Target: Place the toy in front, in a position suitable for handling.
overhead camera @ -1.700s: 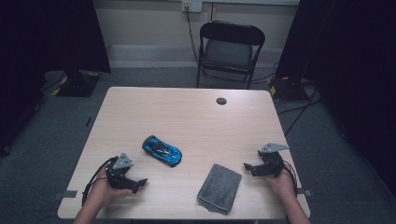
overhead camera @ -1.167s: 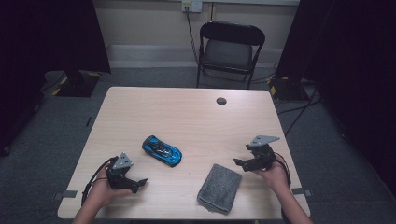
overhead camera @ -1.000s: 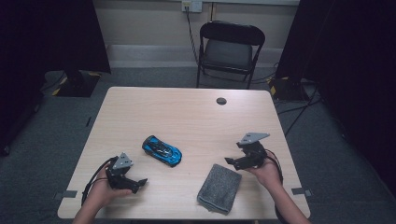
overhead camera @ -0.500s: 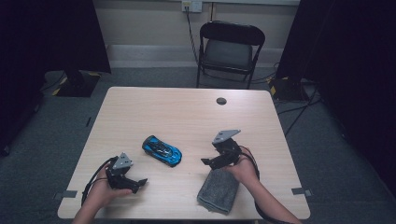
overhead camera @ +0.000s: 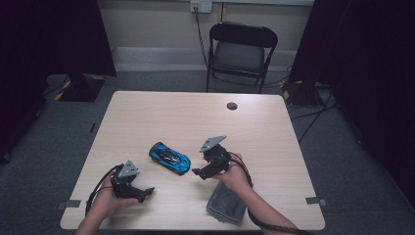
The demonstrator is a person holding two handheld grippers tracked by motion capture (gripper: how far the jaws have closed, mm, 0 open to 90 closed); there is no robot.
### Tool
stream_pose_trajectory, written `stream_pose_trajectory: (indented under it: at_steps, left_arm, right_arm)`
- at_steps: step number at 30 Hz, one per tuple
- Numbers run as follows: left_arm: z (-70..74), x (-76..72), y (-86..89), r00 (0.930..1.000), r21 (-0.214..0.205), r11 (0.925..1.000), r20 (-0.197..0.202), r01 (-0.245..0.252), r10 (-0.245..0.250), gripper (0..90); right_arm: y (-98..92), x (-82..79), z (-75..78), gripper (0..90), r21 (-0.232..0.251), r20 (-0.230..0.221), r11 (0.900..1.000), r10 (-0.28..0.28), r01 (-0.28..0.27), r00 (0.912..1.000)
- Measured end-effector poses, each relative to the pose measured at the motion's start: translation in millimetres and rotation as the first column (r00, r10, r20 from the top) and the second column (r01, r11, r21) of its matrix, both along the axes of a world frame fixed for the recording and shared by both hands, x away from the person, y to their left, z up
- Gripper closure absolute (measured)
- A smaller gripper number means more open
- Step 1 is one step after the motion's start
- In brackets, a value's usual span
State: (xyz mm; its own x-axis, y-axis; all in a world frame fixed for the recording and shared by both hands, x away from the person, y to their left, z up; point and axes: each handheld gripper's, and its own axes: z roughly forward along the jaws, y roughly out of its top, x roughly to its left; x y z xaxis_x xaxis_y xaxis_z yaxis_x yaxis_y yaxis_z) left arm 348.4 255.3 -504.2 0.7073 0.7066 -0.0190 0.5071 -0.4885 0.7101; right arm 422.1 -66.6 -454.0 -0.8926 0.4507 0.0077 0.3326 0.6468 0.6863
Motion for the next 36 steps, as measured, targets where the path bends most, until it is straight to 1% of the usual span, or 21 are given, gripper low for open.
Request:
stream_pose_trajectory:
  at_steps: [3, 8, 9, 13, 15, 16, 20, 22, 23, 28, 29, 33, 35, 36]
  left_arm:
    - [0.0, 0.0, 0.0, 1.0000, 0.000, 1.0000, 0.000, 0.000, 0.000, 0.0]
    - [0.0, 0.0, 0.0, 1.0000, 0.000, 1.0000, 0.000, 0.000, 0.000, 0.0]
    - [0.0, 0.0, 0.0, 1.0000, 0.000, 1.0000, 0.000, 0.000, 0.000, 0.0]
    - [0.0, 0.0, 0.0, 1.0000, 0.000, 1.0000, 0.000, 0.000, 0.000, 0.0]
    - [0.0, 0.0, 0.0, 1.0000, 0.000, 1.0000, 0.000, 0.000, 0.000, 0.0]
    - [0.0, 0.0, 0.0, 1.0000, 0.000, 1.0000, 0.000, 0.000, 0.000, 0.0]
    - [0.0, 0.0, 0.0, 1.0000, 0.000, 1.0000, 0.000, 0.000, 0.000, 0.0]
    - [0.0, 0.0, 0.0, 1.0000, 0.000, 1.0000, 0.000, 0.000, 0.000, 0.0]
    - [0.0, 0.0, 0.0, 1.0000, 0.000, 1.0000, 0.000, 0.000, 0.000, 0.0]
    - [0.1, 0.4, 0.1, 1.0000, 0.002, 1.0000, 0.003, 0.002, -0.002, 0.0]
    - [0.1, 0.5, 0.1, 1.0000, 0.003, 1.0000, 0.003, 0.002, -0.002, 0.0]
    - [0.1, 0.5, 0.1, 1.0000, 0.003, 1.0000, 0.003, 0.002, -0.002, 0.0]
    - [0.0, 0.5, 0.1, 1.0000, 0.003, 1.0000, 0.004, 0.002, -0.002, 0.0]
    - [0.1, 0.6, 0.1, 1.0000, 0.003, 1.0000, 0.004, 0.002, -0.002, 0.0]
  right_arm:
    - [8.3, 0.1, -2.6, 16.1, -0.012, 0.002, 0.9999, 0.002, -0.002, 1.0000]
    - [17.3, 0.5, -3.7, 14.6, -0.009, 0.011, 0.9999, -0.007, 0.007, 0.9999]
    - [22.6, 1.1, -5.0, 14.6, -0.002, 0.006, 1.0000, -0.006, 0.006, 1.0000]
    - [29.8, 1.4, -6.4, 14.6, 0.005, 0.000, 1.0000, -0.006, 0.006, 1.0000]
    - [39.1, 0.6, -9.2, 14.6, -0.001, -0.002, 1.0000, 0.004, -0.004, 1.0000]
    - [39.1, 0.6, -9.2, 14.6, -0.001, -0.002, 1.0000, 0.004, -0.004, 1.0000]
    - [49.2, 1.4, -14.6, 14.6, -0.015, 0.005, 0.9999, -0.004, 0.004, 1.0000]
    - [50.5, 1.7, -15.4, 14.6, -0.022, 0.010, 0.9997, -0.003, 0.003, 0.9999]
    - [52.7, 3.5, -16.9, 14.5, -0.030, 0.022, 0.9995, -0.003, 0.004, 0.9997]
    - [56.1, 9.0, -18.2, 14.4, -0.013, 0.011, 0.9998, -0.017, 0.017, 0.9998]
    - [59.1, 11.0, -18.9, 14.4, -0.005, 0.003, 0.9998, -0.019, 0.019, 0.9998]
    - [64.3, 14.3, -21.0, 14.3, -0.001, 0.006, 0.9999, -0.011, 0.011, 0.9999]
    - [69.1, 17.1, -22.2, 14.2, -0.011, 0.009, 0.9999, -0.013, 0.013, 0.9999]
    - [70.7, 17.7, -22.4, 14.2, -0.007, 0.008, 0.9999, -0.014, 0.014, 0.9999]
